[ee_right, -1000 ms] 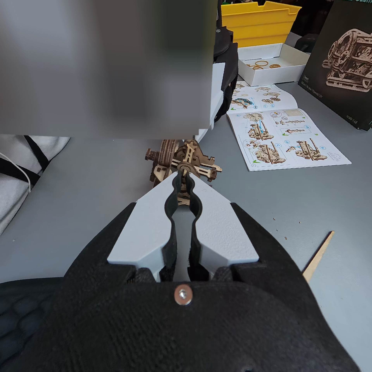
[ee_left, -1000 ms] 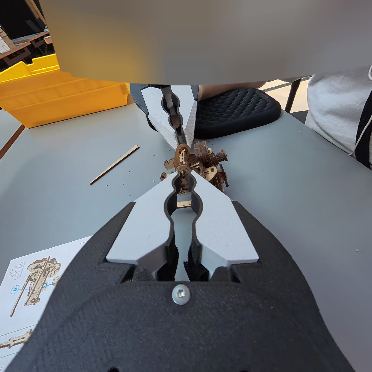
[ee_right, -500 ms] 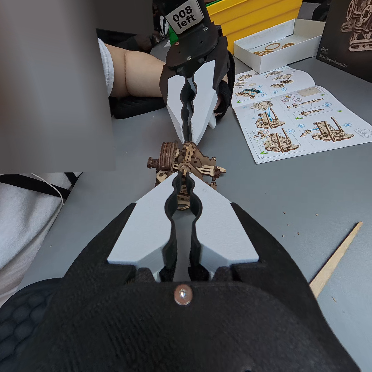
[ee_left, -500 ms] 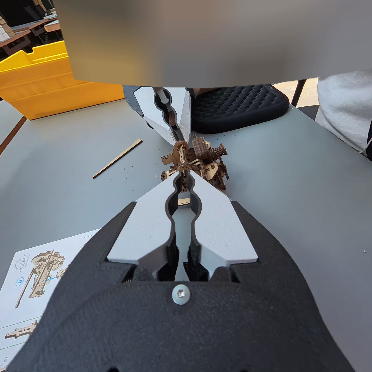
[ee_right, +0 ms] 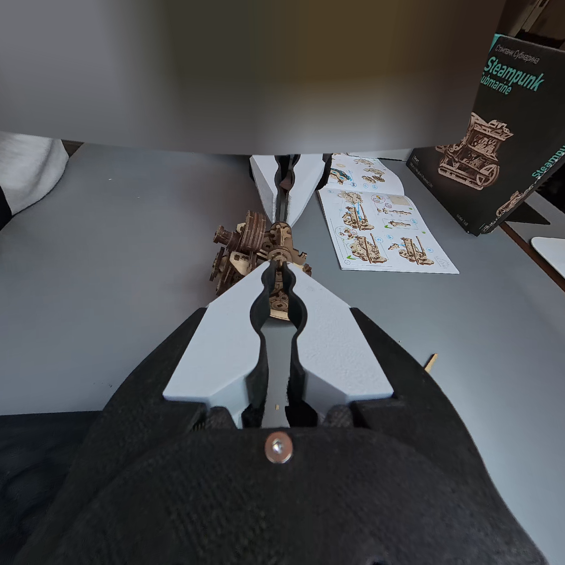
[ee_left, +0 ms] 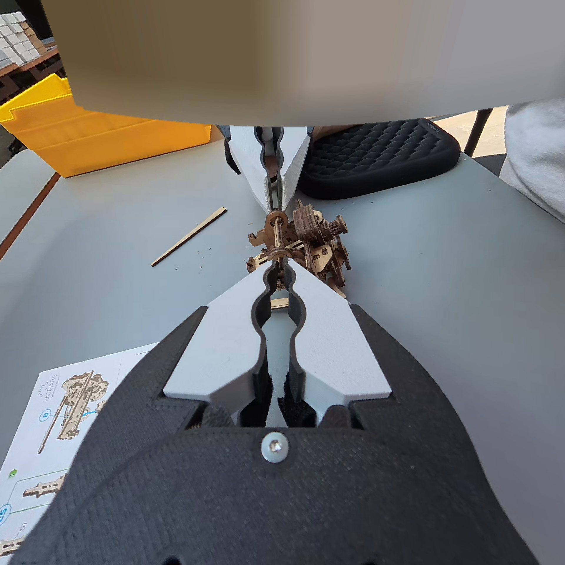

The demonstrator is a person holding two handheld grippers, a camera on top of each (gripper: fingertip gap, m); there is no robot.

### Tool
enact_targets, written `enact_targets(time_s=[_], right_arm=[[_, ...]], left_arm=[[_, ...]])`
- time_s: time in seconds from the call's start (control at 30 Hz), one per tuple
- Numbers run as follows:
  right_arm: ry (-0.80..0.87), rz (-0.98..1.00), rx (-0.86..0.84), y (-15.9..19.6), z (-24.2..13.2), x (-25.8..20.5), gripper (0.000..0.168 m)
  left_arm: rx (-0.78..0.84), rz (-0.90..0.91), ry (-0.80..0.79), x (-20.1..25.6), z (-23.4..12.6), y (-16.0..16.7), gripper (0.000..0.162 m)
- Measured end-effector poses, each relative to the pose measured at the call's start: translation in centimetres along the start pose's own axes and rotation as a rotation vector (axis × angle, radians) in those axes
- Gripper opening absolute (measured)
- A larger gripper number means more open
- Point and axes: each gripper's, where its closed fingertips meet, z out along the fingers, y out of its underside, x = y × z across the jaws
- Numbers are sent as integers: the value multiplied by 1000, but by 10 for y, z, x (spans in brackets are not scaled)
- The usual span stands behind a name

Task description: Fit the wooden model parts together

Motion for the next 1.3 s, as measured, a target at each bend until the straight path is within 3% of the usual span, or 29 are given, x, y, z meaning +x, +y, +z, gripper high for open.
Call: enact_targets(time_s=[0.7, 1.07, 1.23, 1.3], right_arm=[[19, -4, -6, 0, 3, 2, 2], [-3, -57, 4, 0, 4, -2, 9], [-5, -117, 59, -15, -7, -4, 8], [24, -126, 69, -23, -14, 0, 1]], left_arm=[[34, -28, -30, -3, -3, -5, 1], [-2, 103, -53, 2, -1, 2, 1], [-1, 102, -43, 3, -1, 2, 1], [-3, 105, -41, 4, -1, 2, 1]])
